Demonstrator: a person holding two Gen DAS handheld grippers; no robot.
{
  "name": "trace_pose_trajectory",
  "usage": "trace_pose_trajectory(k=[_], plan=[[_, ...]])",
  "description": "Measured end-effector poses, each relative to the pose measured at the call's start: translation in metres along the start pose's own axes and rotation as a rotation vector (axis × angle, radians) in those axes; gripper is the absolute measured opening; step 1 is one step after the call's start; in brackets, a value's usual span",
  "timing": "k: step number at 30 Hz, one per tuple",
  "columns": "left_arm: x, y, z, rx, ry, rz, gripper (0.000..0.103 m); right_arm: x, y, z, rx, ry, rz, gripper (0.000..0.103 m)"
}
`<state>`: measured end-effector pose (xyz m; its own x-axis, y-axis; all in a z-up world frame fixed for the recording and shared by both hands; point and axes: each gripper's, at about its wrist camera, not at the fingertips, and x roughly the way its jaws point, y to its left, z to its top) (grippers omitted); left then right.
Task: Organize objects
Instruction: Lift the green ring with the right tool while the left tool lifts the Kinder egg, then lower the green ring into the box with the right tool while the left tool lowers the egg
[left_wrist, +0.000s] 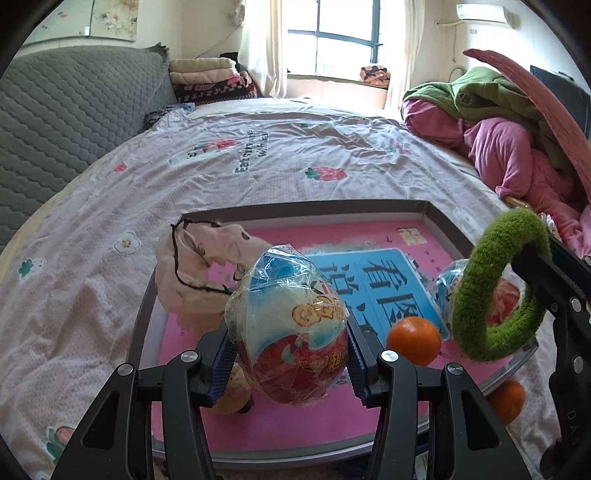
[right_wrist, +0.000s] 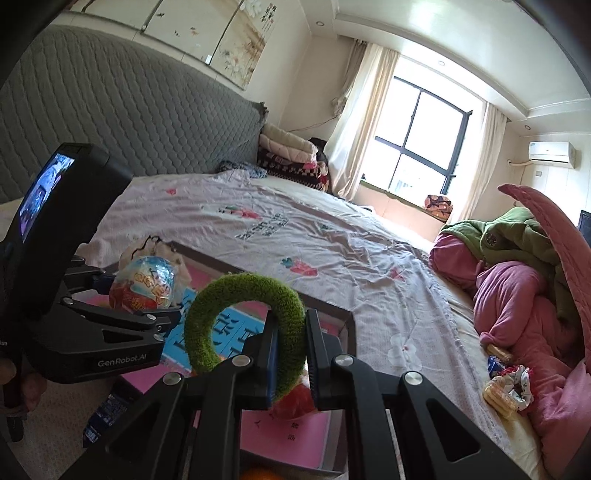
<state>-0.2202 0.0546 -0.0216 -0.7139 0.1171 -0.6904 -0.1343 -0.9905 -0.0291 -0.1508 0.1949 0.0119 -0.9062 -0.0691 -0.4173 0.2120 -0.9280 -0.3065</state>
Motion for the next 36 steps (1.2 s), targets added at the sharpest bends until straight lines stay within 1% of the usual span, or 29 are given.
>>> trace_pose_trajectory(k=[5, 12, 21, 32, 36], plan=[[0.003, 0.002, -0.002, -0.003, 0.004, 0.002, 0.054, 0.003, 0.009, -0.007, -0.032, 0.023, 0.008, 0.014], [0.007, 0.003, -0.005, -0.006, 0.015, 0.008, 0.054, 0.013, 0.017, -0.014, -0.080, 0.068, -0.001, 0.014], [0.006, 0.008, -0.010, -0.013, 0.016, 0.005, 0.054, 0.017, 0.029, -0.023, -0.119, 0.109, 0.026, 0.014], [0.004, 0.006, -0.013, -0.009, 0.018, 0.000, 0.054, 0.023, 0.032, -0.030, -0.132, 0.164, 0.038, 0.014], [0.004, -0.001, -0.014, 0.012, 0.022, 0.000, 0.054, 0.026, 0.028, -0.033, -0.120, 0.199, 0.038, 0.014]])
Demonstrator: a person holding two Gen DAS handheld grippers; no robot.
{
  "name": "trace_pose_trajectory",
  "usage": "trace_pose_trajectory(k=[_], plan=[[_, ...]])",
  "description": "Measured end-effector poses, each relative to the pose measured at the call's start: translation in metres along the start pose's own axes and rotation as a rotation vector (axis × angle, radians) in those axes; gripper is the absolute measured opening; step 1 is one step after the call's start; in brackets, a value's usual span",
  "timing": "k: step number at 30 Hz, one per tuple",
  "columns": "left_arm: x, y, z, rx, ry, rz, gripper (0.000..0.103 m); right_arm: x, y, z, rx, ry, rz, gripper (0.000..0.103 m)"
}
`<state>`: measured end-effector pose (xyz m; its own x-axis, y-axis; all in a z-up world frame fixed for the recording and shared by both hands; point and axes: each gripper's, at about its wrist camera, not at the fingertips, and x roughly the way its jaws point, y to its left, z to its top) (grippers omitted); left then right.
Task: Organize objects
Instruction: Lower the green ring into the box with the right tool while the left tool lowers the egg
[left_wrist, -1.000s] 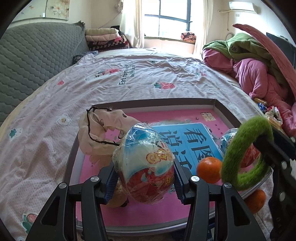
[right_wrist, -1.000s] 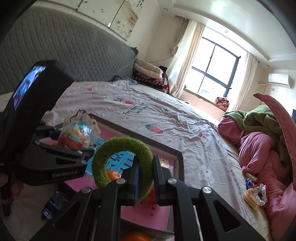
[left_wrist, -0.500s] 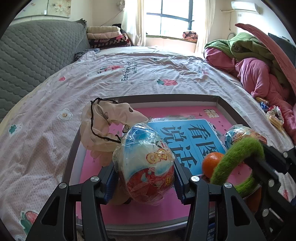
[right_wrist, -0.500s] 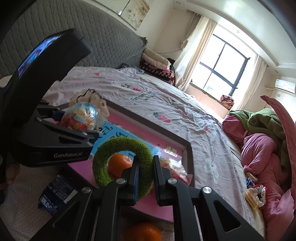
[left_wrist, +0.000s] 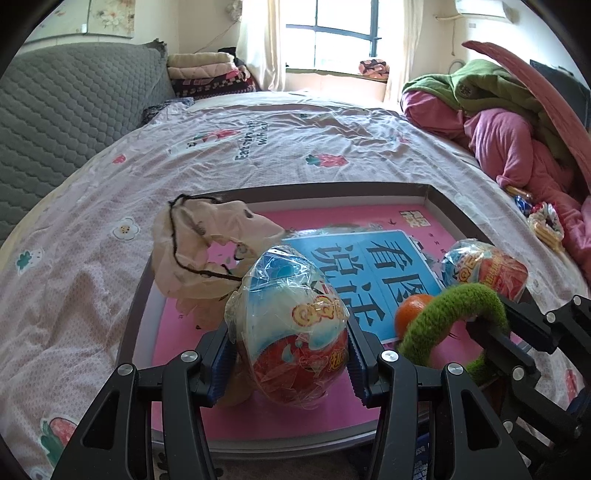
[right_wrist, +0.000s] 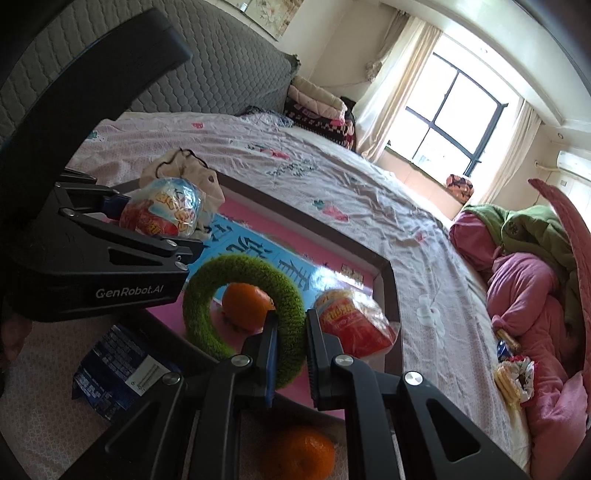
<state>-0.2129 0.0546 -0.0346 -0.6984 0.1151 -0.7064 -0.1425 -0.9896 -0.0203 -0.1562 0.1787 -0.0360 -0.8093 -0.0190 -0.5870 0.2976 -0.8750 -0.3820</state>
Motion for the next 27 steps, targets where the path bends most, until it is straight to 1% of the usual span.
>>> trace_pose_trajectory(k=[8, 17, 23, 27], plan=[[0.004, -0.015, -0.003, 0.036, 0.020, -0.008, 0.054, 0.001, -0.007, -0.003, 0.032, 0.043, 0.023, 0.015], [0.005, -0.019, -0.007, 0.041, 0.041, -0.010, 0.054, -0.001, -0.018, -0.005, 0.127, 0.066, 0.068, 0.018], [0.004, -0.022, -0.008, 0.036, 0.065, -0.030, 0.054, -0.002, -0.019, -0.005, 0.133, 0.073, 0.070, 0.020], [0.002, -0.023, -0.009, 0.032, 0.064, -0.026, 0.054, -0.002, -0.019, -0.005, 0.138, 0.074, 0.073, 0.022]])
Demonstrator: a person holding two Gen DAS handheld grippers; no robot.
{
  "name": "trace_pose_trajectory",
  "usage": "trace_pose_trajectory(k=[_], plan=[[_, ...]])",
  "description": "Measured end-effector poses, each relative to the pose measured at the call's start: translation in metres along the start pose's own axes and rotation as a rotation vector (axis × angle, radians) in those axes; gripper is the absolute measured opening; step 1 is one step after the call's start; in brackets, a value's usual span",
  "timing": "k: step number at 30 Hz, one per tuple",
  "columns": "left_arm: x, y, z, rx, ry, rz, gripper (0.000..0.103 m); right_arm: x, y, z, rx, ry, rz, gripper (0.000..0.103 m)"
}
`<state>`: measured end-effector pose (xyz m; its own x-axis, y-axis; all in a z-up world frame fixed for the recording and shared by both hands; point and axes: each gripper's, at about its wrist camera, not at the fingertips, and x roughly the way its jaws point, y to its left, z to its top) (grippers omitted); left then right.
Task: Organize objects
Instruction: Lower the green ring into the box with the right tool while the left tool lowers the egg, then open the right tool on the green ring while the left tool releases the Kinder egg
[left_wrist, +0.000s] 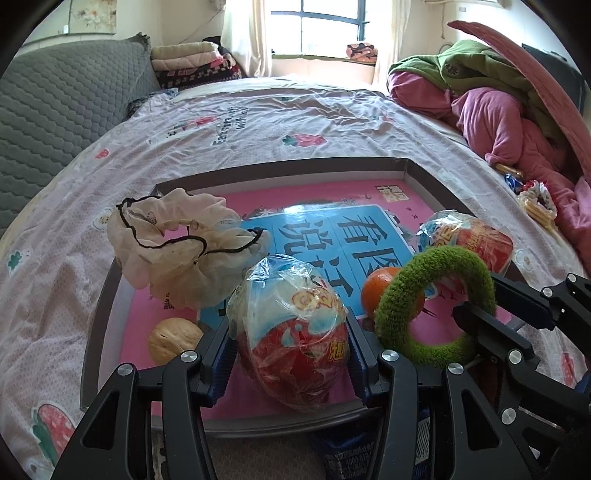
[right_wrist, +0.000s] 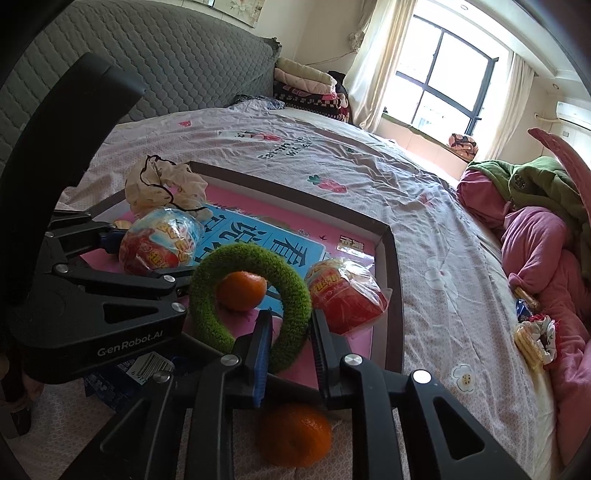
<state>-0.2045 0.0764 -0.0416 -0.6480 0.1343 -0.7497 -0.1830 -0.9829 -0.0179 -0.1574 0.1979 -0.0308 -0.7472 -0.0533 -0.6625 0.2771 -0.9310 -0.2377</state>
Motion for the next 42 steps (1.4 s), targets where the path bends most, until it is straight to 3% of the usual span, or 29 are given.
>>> trace_pose_trajectory(k=[11, 19, 32, 42], plan=[[-0.006, 0.004, -0.003, -0.028, 0.024, -0.022, 0.054, 0.000, -0.007, 0.000, 0.033, 0.009, 0.020, 0.032], [-0.008, 0.007, -0.002, -0.036, 0.046, -0.020, 0.058, -0.007, -0.011, 0.003, 0.053, -0.009, 0.027, 0.033], [-0.021, 0.003, -0.006, -0.007, 0.027, 0.016, 0.058, -0.018, -0.020, 0.008, 0.085, -0.041, 0.029, 0.034], [-0.035, -0.002, -0.007, 0.010, 0.013, 0.010, 0.058, -0.024, -0.031, 0.009, 0.130, -0.067, 0.041, 0.042]])
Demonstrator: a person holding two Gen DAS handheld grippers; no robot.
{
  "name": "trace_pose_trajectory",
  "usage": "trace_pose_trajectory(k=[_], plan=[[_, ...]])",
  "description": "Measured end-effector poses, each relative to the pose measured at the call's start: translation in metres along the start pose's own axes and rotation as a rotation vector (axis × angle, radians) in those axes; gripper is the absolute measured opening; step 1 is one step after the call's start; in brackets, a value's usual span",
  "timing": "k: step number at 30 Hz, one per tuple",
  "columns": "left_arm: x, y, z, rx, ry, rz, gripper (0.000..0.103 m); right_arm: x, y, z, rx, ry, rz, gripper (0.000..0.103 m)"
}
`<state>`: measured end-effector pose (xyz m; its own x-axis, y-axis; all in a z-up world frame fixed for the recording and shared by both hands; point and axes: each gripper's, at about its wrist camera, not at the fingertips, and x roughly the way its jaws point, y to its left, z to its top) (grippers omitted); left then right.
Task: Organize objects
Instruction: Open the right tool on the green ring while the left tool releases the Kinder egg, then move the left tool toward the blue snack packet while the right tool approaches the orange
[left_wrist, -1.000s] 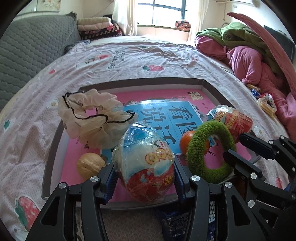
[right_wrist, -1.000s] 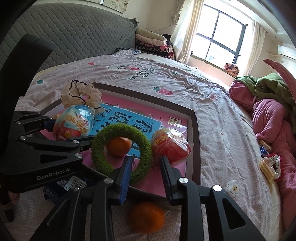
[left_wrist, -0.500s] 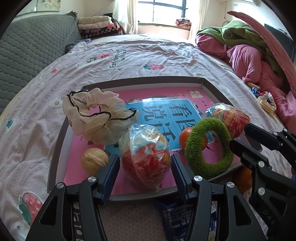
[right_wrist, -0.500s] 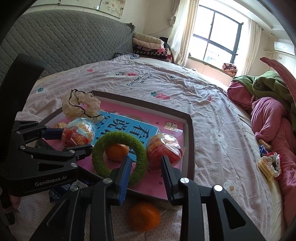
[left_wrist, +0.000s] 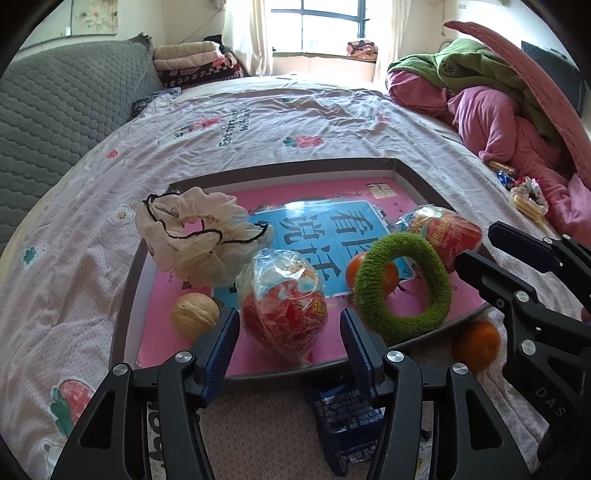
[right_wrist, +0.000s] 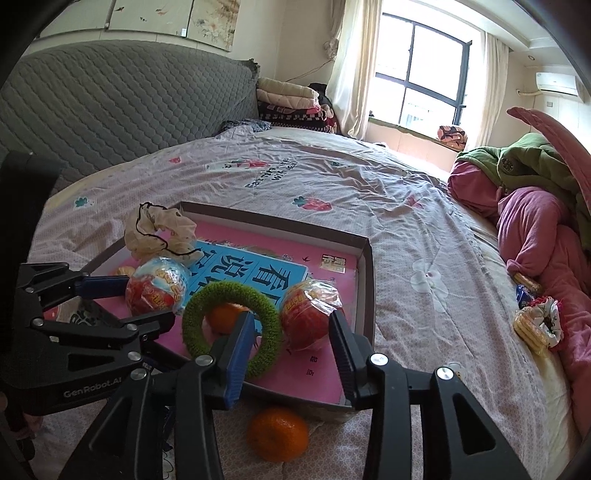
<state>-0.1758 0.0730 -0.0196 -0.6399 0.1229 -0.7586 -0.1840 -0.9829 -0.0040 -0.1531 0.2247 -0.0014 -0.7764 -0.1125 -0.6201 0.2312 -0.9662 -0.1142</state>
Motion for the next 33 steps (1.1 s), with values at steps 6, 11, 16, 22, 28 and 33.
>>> trace_pose_trajectory(k=[6, 11, 16, 22, 28, 33], plan=[[-0.008, 0.000, 0.000, 0.000, -0.008, -0.002, 0.058, -0.003, -0.003, 0.001, 0.013, -0.007, 0.005, 0.042], [-0.014, 0.000, -0.001, 0.000, -0.014, -0.001, 0.058, -0.005, -0.004, 0.001, 0.019, -0.015, 0.010, 0.045], [-0.022, 0.001, -0.003, -0.001, -0.020, 0.006, 0.058, -0.011, -0.006, 0.002, 0.028, -0.038, 0.030, 0.047], [-0.035, 0.002, -0.002, -0.014, -0.034, 0.006, 0.061, -0.025, -0.008, 0.005, 0.042, -0.083, 0.069, 0.053], [-0.049, -0.002, -0.005, -0.006, -0.042, 0.001, 0.063, -0.038, -0.016, 0.002, 0.081, -0.100, 0.084, 0.055], [-0.059, -0.007, -0.011, -0.003, -0.039, -0.006, 0.063, -0.048, -0.021, -0.005, 0.108, -0.103, 0.090, 0.056]])
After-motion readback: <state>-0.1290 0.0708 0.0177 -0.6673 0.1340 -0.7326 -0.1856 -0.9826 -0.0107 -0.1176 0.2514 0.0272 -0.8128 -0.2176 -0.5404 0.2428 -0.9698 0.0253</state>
